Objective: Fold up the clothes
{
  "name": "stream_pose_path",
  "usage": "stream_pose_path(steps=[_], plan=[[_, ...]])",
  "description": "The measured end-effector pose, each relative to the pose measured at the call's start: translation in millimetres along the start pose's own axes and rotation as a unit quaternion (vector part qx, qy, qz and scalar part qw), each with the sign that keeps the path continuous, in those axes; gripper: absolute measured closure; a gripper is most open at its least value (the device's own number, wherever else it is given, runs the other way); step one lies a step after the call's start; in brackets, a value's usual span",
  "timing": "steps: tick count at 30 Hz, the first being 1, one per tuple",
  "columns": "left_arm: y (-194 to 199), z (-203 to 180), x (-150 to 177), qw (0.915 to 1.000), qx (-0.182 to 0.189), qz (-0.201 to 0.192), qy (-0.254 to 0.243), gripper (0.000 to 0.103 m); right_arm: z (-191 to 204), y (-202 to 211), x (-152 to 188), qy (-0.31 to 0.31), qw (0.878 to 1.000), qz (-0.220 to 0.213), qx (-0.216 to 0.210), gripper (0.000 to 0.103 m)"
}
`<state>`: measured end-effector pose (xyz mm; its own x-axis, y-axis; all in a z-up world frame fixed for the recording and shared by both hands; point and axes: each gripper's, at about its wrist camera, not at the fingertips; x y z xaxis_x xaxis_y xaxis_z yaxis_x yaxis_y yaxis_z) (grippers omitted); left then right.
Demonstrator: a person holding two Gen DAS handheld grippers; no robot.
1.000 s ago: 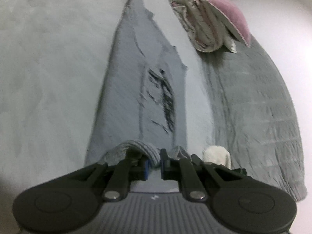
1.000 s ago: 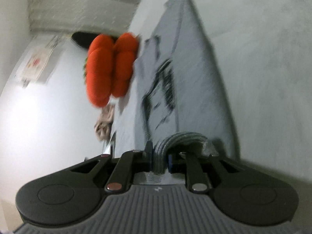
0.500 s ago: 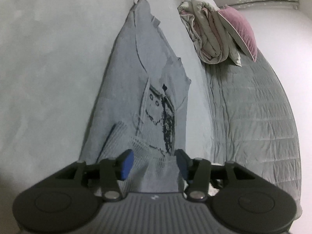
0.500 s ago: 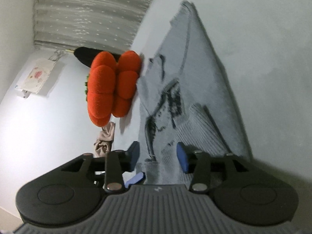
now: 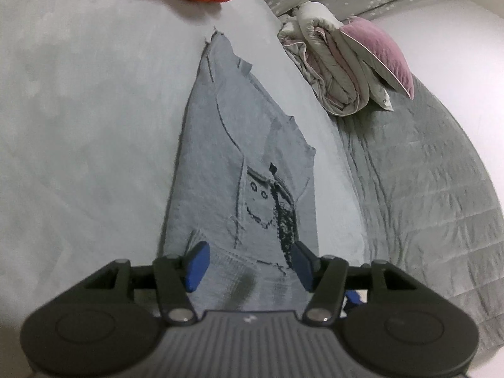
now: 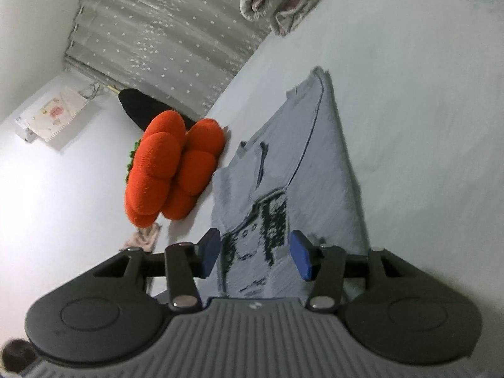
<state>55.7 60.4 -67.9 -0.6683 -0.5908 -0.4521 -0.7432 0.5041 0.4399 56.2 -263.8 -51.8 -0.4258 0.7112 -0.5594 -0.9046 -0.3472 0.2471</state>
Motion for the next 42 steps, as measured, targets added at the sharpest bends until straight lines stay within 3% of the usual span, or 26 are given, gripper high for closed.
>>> stream_pose_path(steps=[13, 18, 22, 28, 30, 31, 33, 34, 42], plan=[[19.2, 2.5, -12.9, 0.9983, -0.022, -0.04, -0.035, 0.043, -1.8, -1.0, 7.6, 0.078, 0.997, -0.005, 0.029, 0.049], [14.6, -5.3, -5.3, 0.995, -0.031, -0.031, -0.09, 0.045, -4.0, 3.2, 8.7, 0.107, 0.994, -0.005, 0.036, 0.049], [6.6, -14.0, 6.3, 0.9873, -0.042, -0.021, -0.152, 0.051, -6.4, 2.3, 11.8, 0.123, 0.991, -0.005, 0.044, 0.049], [0.1, -13.6, 14.9, 0.9807, -0.057, -0.011, -0.187, 0.062, -8.5, -11.4, 24.3, 0.155, 0.986, 0.027, 0.048, 0.051], [1.5, -14.5, 15.2, 0.9795, -0.059, -0.009, -0.192, 0.066, -8.3, -16.7, 30.7, 0.177, 0.982, 0.036, 0.052, 0.054], [2.1, -14.7, 15.2, 0.9795, -0.057, -0.006, -0.193, 0.073, -7.8, -17.6, 32.6, 0.186, 0.98, 0.036, 0.053, 0.056], [1.2, -15.9, 15.5, 0.9792, -0.058, -0.001, -0.194, 0.085, -7.2, -19.0, 34.3, 0.195, 0.979, 0.036, 0.052, 0.069], [0.5, -16.4, 15.6, 0.979, -0.06, -0.001, -0.195, 0.093, -7.3, -19.4, 34.2, 0.196, 0.979, 0.036, 0.051, 0.087], [11.4, -28.7, 1.2, 0.9821, -0.032, -0.043, -0.181, 0.096, 4.7, -16.2, 21.9, 0.178, 0.984, 0.004, 0.031, 0.092]])
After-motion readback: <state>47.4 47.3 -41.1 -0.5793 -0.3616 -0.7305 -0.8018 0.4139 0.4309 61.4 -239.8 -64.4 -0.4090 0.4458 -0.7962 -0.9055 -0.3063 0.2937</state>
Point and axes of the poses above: each gripper's, at about its wrist camera, not at the fingertips, and y roughly against the way its jaws point, z to its left, x to its underside, and after that the axes turned 14 degrees about -z, right-handed
